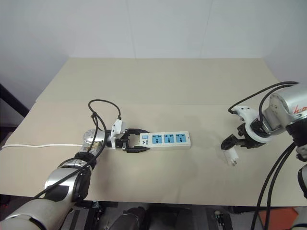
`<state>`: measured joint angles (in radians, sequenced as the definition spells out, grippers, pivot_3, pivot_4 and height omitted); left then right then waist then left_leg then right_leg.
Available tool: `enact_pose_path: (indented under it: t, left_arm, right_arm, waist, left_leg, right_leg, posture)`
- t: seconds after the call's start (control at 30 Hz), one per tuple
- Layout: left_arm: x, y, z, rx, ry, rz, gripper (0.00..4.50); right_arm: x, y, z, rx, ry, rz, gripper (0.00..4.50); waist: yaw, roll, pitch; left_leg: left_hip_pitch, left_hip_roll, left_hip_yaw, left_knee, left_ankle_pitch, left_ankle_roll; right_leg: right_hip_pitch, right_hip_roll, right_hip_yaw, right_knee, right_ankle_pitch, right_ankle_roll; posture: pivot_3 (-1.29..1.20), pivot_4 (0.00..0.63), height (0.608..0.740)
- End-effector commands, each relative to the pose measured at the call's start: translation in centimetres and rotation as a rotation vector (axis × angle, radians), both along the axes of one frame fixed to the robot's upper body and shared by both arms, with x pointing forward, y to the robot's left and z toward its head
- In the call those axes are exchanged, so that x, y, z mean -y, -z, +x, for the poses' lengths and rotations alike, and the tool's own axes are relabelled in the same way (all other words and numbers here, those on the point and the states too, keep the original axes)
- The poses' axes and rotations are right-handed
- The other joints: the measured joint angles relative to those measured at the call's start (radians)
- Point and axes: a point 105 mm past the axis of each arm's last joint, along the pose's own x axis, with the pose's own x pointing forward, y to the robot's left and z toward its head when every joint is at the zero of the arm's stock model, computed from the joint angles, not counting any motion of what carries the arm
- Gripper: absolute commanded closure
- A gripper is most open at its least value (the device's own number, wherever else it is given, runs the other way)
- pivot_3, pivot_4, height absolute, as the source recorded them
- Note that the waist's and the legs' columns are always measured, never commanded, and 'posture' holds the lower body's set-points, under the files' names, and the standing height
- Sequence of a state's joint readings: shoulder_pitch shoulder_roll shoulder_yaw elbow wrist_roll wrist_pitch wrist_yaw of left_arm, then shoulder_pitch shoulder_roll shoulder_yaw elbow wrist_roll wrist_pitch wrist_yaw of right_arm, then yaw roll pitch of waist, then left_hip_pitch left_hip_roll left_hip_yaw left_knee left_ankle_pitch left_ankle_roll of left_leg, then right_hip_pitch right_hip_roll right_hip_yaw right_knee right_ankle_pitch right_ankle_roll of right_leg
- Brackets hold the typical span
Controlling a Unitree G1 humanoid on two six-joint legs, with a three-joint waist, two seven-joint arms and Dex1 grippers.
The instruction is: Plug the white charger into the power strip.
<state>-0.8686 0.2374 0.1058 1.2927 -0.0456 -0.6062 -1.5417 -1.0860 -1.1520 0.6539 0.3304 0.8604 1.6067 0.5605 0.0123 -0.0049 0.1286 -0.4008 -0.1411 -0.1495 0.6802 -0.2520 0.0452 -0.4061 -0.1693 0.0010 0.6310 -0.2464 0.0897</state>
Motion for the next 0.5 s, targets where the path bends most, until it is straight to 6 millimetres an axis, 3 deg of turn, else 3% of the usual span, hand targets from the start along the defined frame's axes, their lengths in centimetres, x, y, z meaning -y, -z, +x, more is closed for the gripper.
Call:
enact_pose_path:
  t: [0.03, 0.37, 0.5]
  left_arm:
    - [0.5, 0.6, -0.4, -0.007, 0.022, 0.013, 1.25]
    - [0.2, 0.8, -0.4, -0.004, 0.013, 0.027, 1.25]
    - [-0.1, 0.9, -0.5, -0.009, 0.011, 0.032, 1.25]
  right_arm:
    - [-0.2, -0.3, 0.1, 0.009, 0.002, 0.014, 0.0]
    - [-0.6, 0.4, 0.3, -0.007, 0.008, 0.029, 0.0]
    - [-0.6, 0.9, 0.2, -0.022, 0.008, 0.028, 1.23]
  waist:
    - [0.0, 0.0, 0.0]
    - [0.0, 0.001, -0.001]
    - [-0.001, 0.001, -0.001]
  left_leg:
    - [0.0, 0.0, 0.0, 0.0, 0.0, 0.0]
    - [0.0, 0.0, 0.0, 0.0, 0.0, 0.0]
    - [0.0, 0.0, 0.0, 0.0, 0.0, 0.0]
  right_leg:
    - [0.0, 0.0, 0.0, 0.0, 0.0, 0.0]
    - [0.0, 0.0, 0.0, 0.0, 0.0, 0.0]
    - [0.0, 0.0, 0.0, 0.0, 0.0, 0.0]
  posture:
    - [0.0, 0.15, 0.74]
    - [0.0, 0.15, 0.74]
    - [0.0, 0.15, 0.74]
